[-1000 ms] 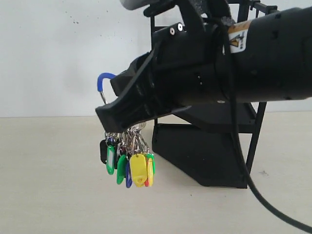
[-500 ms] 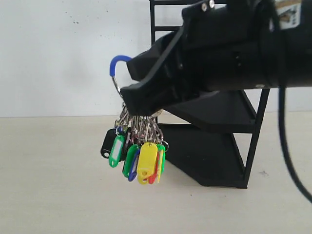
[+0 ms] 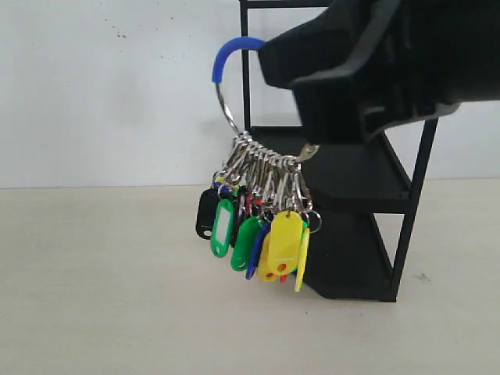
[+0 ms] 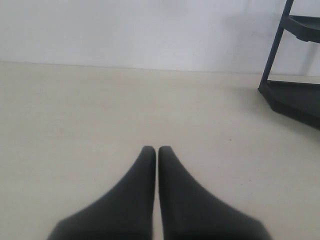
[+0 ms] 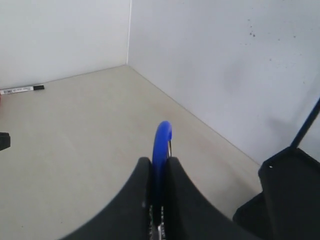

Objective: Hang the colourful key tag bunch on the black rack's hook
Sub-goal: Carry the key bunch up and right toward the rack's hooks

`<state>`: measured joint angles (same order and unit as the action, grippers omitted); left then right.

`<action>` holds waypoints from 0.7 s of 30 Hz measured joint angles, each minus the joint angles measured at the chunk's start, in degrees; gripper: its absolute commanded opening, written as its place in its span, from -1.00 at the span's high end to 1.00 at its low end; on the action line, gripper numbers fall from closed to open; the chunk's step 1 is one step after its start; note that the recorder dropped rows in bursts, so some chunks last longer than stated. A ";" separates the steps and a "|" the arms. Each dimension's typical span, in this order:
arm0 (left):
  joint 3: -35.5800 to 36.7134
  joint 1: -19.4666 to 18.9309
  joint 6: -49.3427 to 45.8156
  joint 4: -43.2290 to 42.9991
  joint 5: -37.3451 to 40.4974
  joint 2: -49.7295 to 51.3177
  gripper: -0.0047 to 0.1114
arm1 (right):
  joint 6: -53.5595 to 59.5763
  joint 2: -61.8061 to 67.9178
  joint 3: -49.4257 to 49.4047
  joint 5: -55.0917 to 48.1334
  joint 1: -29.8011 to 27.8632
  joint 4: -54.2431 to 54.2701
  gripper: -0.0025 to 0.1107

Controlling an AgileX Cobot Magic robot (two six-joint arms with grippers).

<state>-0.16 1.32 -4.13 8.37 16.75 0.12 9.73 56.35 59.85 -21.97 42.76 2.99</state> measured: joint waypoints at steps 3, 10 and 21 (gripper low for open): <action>0.00 0.00 0.00 0.00 0.00 0.00 0.84 | -7.80 -1.91 0.00 -2.11 0.00 -8.26 0.96; 0.00 0.00 0.00 0.00 0.00 0.00 0.84 | -22.13 -5.93 0.00 -7.71 0.00 -25.55 0.96; 0.00 0.00 0.00 0.00 0.00 0.00 0.84 | -31.04 -13.93 0.00 -15.24 0.00 -38.95 0.96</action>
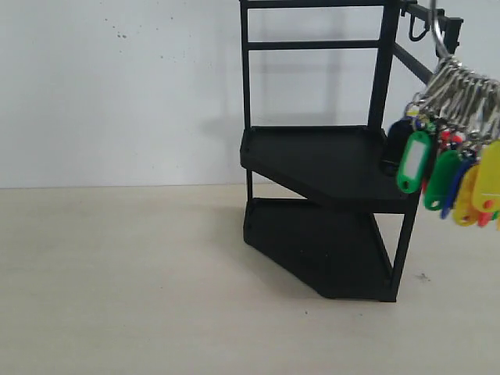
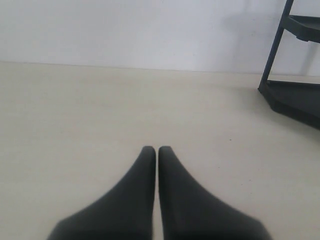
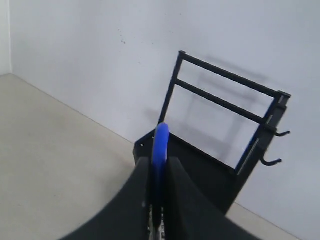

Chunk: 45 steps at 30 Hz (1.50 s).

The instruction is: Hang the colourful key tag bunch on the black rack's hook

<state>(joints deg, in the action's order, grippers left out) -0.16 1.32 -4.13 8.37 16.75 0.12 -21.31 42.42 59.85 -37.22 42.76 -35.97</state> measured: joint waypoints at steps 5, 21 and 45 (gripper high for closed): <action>0.00 0.00 0.00 0.00 0.00 0.00 0.84 | -4.34 -1.06 0.00 -3.78 0.00 -6.14 0.96; 0.00 0.00 0.00 0.00 0.00 0.00 0.84 | -16.10 -1.32 0.00 -10.35 0.00 -22.18 0.96; 0.00 0.00 0.00 0.00 0.00 0.00 0.84 | -26.33 -0.46 0.00 -11.77 0.00 -37.45 0.96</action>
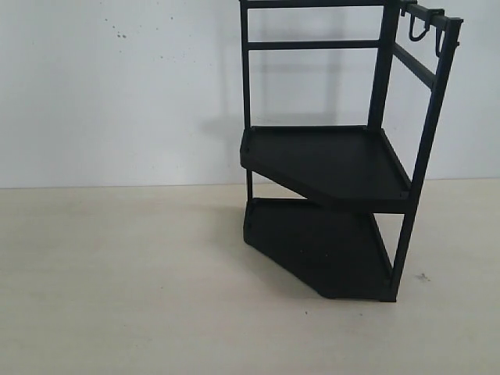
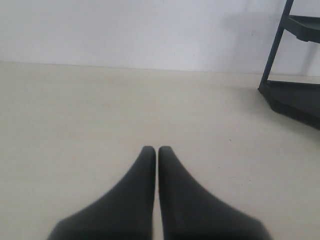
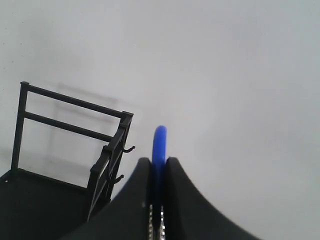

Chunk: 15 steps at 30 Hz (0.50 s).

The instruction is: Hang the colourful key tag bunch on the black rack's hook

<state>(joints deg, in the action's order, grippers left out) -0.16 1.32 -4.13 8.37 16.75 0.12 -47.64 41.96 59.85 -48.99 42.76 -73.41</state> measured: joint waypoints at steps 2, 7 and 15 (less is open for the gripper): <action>0.00 0.00 0.00 0.00 0.00 0.00 0.84 | -0.44 1.49 0.00 0.00 0.00 -0.92 0.96; 0.00 0.00 0.00 0.00 0.00 0.00 0.84 | -4.92 5.17 0.00 -0.22 0.00 -4.50 0.96; 0.00 0.00 0.00 0.00 0.00 0.00 0.84 | -6.93 6.55 0.00 0.79 0.00 -4.62 0.96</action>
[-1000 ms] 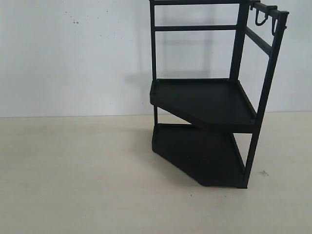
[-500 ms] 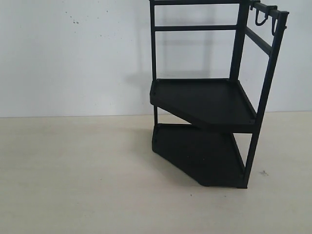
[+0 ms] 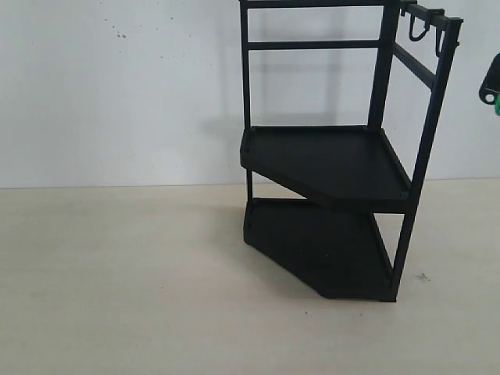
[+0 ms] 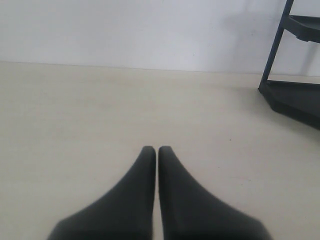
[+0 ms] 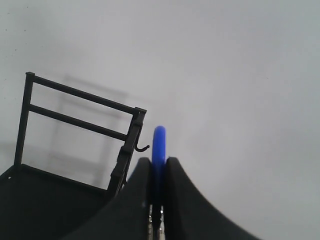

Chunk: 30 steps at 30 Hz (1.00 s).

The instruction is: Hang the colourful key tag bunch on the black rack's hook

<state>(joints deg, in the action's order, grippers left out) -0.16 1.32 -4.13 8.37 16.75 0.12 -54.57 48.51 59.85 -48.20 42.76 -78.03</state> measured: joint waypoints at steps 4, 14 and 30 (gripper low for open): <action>0.00 0.00 0.00 0.00 0.00 0.00 0.84 | -0.12 0.23 0.00 0.81 0.00 0.26 0.96; 0.00 0.00 0.00 0.00 0.00 0.00 0.84 | -1.80 0.23 0.00 2.38 0.00 -0.03 0.96; 0.00 0.00 0.00 0.00 0.00 0.00 0.84 | 0.71 0.85 0.00 2.76 0.00 4.00 0.96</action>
<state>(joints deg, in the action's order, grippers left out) -0.16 1.32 -4.13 8.37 16.75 0.12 -53.86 49.36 59.85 -45.43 42.76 -74.03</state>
